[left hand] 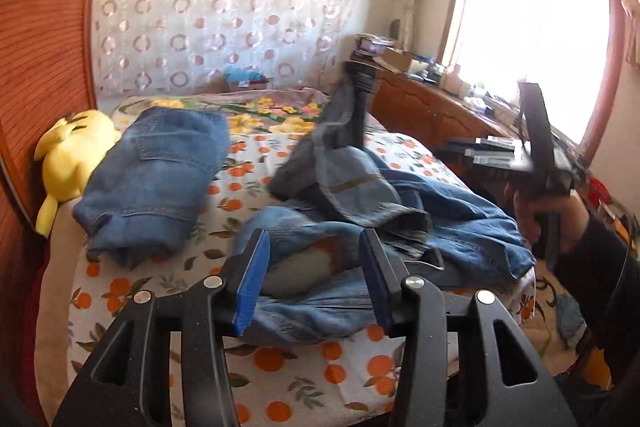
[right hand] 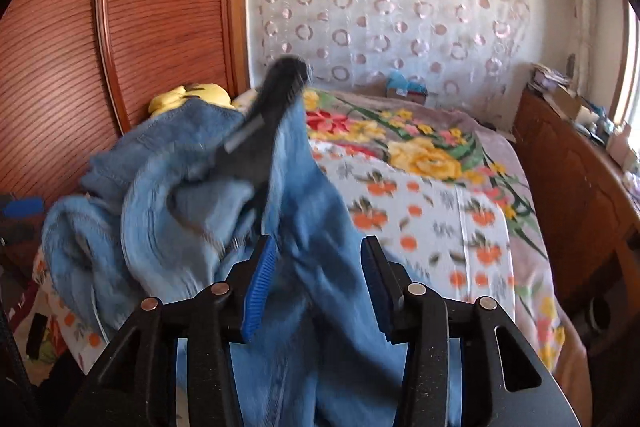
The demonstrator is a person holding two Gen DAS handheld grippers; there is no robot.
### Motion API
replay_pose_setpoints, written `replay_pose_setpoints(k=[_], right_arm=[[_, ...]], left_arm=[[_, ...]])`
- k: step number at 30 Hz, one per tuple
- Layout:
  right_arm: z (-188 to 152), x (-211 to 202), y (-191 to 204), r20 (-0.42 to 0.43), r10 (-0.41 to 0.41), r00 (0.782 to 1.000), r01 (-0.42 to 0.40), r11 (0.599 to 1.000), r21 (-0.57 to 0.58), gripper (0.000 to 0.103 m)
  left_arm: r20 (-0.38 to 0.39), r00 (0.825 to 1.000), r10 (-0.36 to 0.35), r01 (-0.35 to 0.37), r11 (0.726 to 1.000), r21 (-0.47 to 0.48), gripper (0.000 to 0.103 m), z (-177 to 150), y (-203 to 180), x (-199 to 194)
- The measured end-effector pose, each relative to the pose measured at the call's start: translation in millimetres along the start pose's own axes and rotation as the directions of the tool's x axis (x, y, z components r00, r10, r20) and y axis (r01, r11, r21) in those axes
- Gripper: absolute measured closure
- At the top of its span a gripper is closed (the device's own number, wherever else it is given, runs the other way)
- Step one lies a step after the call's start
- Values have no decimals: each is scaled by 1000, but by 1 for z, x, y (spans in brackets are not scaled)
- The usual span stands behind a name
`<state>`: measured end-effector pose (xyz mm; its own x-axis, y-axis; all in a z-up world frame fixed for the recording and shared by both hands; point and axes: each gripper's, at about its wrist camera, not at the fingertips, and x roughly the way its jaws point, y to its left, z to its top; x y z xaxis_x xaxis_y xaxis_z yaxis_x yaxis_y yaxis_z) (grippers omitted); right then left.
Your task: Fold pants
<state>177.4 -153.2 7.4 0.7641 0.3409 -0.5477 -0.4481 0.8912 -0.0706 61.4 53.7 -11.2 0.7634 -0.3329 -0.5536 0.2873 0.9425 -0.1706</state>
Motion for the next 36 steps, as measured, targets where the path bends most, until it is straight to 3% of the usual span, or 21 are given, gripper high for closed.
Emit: replay_pose_setpoints(k=[7,11,16,17,19,20,21,24,29,33,36], right_arm=[[-41,-10,6,-44,-44,998,45,999,28,54],[-48,-4,7,-53,-59,997,62,997,45,46],[-50,12,10,-81,-77,994,82,995,56,44],[-50,15,12,-87,-79,993,84,995,56,44],[-50,18,12,-97,-77,992,83,995,60,44],[-49,16,12,-88,-80,993,85,994,61,43],[-47,14,12,-80,-84,993,89,994,60,43],[-50,15,14,-82,-84,993,89,994,62,43],[-61,20,13,-72,-83,994,90,992,91,43],[-67,21,13,-66,-91,994,98,990,106,43],[-70,21,16,-66,-100,993,106,989,101,43]], left_arm=[[-84,995,-45,50,997,62,56,-7,-30,37],[-169,984,-46,57,996,61,56,-20,-31,61],[-201,978,-51,67,995,74,56,-33,-34,72],[-207,977,-47,66,994,88,60,-35,-36,72],[-218,974,-52,77,991,107,80,-38,-41,72],[-221,974,-53,79,991,111,83,-40,-42,70],[-216,975,-46,72,991,114,90,-39,-43,70],[-175,984,-44,60,994,87,94,-36,-36,58],[-5,1000,19,-19,1000,8,96,-16,-12,-1],[101,990,96,-91,995,-49,96,-5,12,-46],[131,979,155,-144,986,-87,97,-3,33,-63]])
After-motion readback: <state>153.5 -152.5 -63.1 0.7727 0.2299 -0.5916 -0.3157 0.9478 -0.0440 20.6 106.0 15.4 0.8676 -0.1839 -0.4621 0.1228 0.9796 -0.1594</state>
